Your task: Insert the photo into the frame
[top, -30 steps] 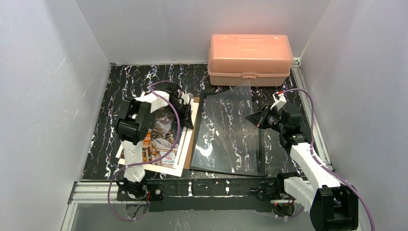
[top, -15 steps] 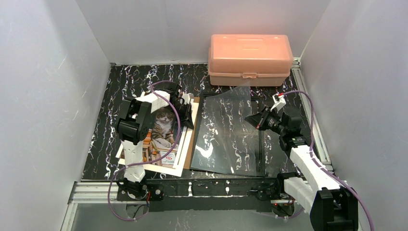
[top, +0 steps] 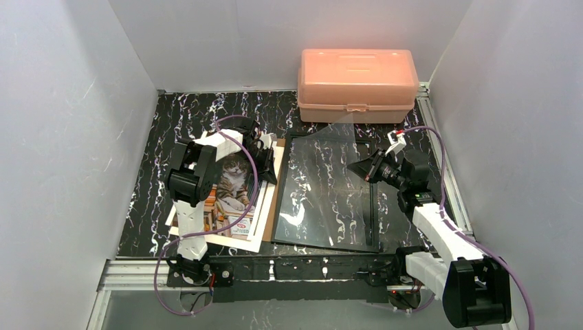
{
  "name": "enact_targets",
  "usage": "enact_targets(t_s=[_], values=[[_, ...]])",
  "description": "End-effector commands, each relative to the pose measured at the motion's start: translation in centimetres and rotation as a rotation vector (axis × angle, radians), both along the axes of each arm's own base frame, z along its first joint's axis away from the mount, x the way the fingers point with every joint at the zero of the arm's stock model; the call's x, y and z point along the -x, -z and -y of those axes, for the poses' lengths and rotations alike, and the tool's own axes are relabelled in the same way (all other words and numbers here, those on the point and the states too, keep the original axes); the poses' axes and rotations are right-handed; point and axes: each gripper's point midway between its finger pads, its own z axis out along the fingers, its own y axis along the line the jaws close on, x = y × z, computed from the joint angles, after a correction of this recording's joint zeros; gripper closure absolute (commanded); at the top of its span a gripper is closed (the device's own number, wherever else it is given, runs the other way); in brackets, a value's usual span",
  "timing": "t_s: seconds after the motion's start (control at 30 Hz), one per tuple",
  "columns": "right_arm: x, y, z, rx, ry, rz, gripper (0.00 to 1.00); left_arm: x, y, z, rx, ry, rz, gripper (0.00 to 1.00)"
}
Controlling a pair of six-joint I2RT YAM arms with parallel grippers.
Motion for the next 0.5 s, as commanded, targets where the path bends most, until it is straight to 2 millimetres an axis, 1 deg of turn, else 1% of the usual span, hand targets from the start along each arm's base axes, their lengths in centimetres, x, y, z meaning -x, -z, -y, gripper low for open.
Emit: enact_targets(t_s=[0.0, 0.1, 0.2, 0.47], values=[[-0.2, -5.0, -1.0, -0.063, -0.072, 0.167, 0.99, 0.2, 0.5, 0.1, -0.015, 0.012, -0.016, 1.0], [0.6, -6.5, -1.5, -0.1, -0.105, 0.199, 0.99, 0.2, 0.6, 0.1, -0.017, 0.013, -0.017, 1.0], [1.2, -7.3, -1.7, -0.123, -0.126, 0.218, 0.99, 0.2, 0.6, 0.1, -0.016, 0.013, -0.018, 1.0], [1.7, -7.6, -1.9, -0.168, -0.138, 0.22, 0.99, 0.3, 0.5, 0.2, -0.014, 0.015, -0.017, 1.0]])
